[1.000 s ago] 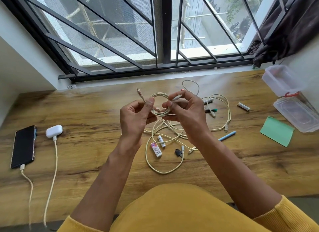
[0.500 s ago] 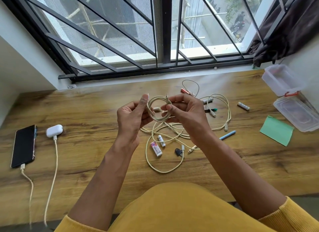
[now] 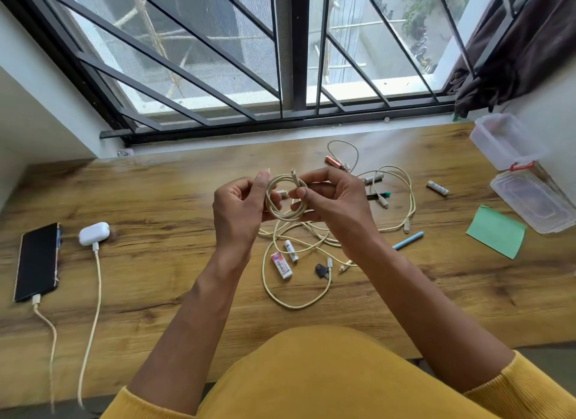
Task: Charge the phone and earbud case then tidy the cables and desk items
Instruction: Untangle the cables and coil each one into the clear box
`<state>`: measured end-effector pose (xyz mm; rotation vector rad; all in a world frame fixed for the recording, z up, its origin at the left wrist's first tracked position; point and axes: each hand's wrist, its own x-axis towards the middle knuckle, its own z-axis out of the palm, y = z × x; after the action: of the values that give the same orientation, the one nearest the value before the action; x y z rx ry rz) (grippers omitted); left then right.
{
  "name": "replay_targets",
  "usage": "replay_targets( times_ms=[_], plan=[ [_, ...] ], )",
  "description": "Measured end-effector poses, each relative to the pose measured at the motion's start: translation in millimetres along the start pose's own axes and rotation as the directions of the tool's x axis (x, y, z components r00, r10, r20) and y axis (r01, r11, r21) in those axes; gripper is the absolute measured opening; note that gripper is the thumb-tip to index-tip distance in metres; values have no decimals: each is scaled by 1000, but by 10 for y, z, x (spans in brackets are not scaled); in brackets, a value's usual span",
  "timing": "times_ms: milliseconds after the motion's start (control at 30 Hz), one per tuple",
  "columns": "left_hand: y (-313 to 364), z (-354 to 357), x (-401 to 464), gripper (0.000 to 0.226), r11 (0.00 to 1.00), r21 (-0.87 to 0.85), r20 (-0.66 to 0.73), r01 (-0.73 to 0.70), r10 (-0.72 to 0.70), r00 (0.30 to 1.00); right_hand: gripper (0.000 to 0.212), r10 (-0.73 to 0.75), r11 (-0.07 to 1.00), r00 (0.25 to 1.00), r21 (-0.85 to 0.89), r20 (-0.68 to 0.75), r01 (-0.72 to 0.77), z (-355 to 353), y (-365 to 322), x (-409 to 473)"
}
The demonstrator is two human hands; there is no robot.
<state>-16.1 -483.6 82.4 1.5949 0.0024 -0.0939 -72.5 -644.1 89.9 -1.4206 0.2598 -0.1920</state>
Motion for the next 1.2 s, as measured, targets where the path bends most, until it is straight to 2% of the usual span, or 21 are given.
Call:
replay_targets(
  times_ms=[167, 267, 433, 533, 800, 1000, 1200],
  plan=[
    [-45, -39, 2, 27, 997, -64, -29, 40, -42, 999, 22, 0, 1000, 1000, -21, 2, 0, 13, 24, -42],
    [-62, -50, -27, 27, 997, -79, -7, -3, 2, 1000, 21, 3, 1000, 1000, -9, -17, -3, 14, 45, -71],
    [-73, -71, -50, 22, 1000, -14, 144, -26, 28, 989, 22, 23, 999, 993, 28, -116, -20, -24, 78, -147],
    [-76, -73, -52, 31, 1000, 1, 268, 22, -22, 963, 22, 9, 1000, 985, 30, -172, -4, -46, 78, -191],
    [-67, -96, 59, 33, 983, -20, 449, 181, -153, 880, 12, 35, 998, 956, 54, -292, -20, -64, 194, -363],
    [-121, 151, -13, 32, 979, -47, 462, 199, -155, 873, 16, 108, 994, 930, 57, -351, -94, -296, 270, -512],
    [-147, 602, -92, 23, 971, -34, 442, 238, -199, 875, 14, 130, 988, 890, 128, -437, -81, -791, 201, -480]
  ],
)
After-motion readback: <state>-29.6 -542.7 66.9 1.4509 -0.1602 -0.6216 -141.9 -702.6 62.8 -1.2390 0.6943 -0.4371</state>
